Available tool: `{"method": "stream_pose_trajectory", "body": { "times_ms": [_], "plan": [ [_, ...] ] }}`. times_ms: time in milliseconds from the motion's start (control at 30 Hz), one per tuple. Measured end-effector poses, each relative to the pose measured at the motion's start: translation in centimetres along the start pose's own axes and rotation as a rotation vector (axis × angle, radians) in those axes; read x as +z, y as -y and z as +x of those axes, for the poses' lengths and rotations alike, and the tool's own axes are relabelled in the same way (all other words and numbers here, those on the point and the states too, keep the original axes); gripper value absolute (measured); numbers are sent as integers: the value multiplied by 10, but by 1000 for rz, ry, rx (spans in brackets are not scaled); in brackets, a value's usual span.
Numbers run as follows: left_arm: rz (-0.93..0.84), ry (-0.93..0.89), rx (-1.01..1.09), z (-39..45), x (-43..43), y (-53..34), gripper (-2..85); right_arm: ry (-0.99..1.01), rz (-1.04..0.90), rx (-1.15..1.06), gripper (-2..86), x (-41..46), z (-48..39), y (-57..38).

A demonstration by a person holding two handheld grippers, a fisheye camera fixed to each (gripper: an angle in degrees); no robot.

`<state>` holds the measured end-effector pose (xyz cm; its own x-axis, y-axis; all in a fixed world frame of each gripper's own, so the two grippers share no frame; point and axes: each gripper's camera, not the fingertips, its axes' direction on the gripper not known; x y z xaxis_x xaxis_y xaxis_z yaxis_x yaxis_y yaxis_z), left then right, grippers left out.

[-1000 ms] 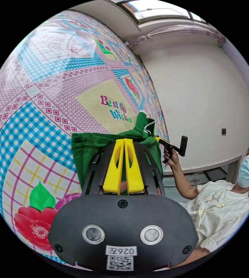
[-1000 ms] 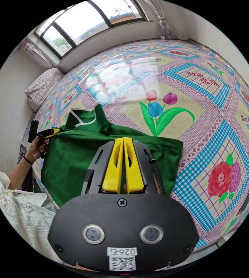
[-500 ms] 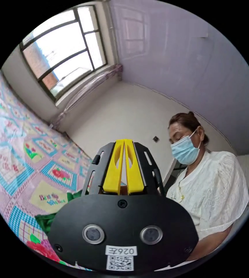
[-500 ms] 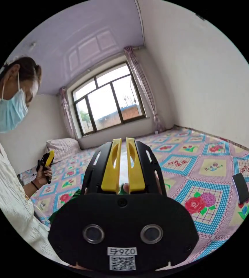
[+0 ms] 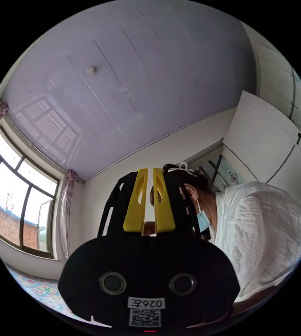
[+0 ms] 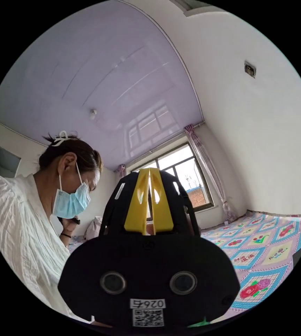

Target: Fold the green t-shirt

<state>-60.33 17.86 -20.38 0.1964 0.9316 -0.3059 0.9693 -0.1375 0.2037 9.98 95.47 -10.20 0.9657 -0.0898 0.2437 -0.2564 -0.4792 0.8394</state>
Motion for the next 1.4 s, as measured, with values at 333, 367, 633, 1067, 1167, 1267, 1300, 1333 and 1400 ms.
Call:
{"method": "stream_pose_trajectory", "body": {
  "times_ms": [333,367,633,1067,1167,1267,1300,1333,1400],
  "plan": [
    [-147,-14,245,118,41,128,48,13,106,-148,-6,-99,-35,14],
    [-177,-26,248,120,45,132,31,4,77,-139,-7,-98,-33,12],
    [-325,264,169,92,53,132,-9,49,-382,203,6,-23,46,-143],
    [-686,938,35,-25,-10,72,-10,156,-1353,-79,36,108,-74,-596],
    [-780,984,-30,-53,-20,59,-10,92,-1363,-352,35,103,-114,-664],
    [-793,966,-88,-73,-37,49,-10,108,-1371,-534,40,91,-143,-729],
    [-798,970,-99,-79,-44,46,-10,128,-1372,-572,43,86,-152,-751],
    [-806,979,-104,-84,-50,42,-10,145,-1375,-607,47,80,-160,-773],
    [-820,995,-108,-91,-59,37,-10,167,-1379,-659,55,71,-169,-802]
  ]
}}
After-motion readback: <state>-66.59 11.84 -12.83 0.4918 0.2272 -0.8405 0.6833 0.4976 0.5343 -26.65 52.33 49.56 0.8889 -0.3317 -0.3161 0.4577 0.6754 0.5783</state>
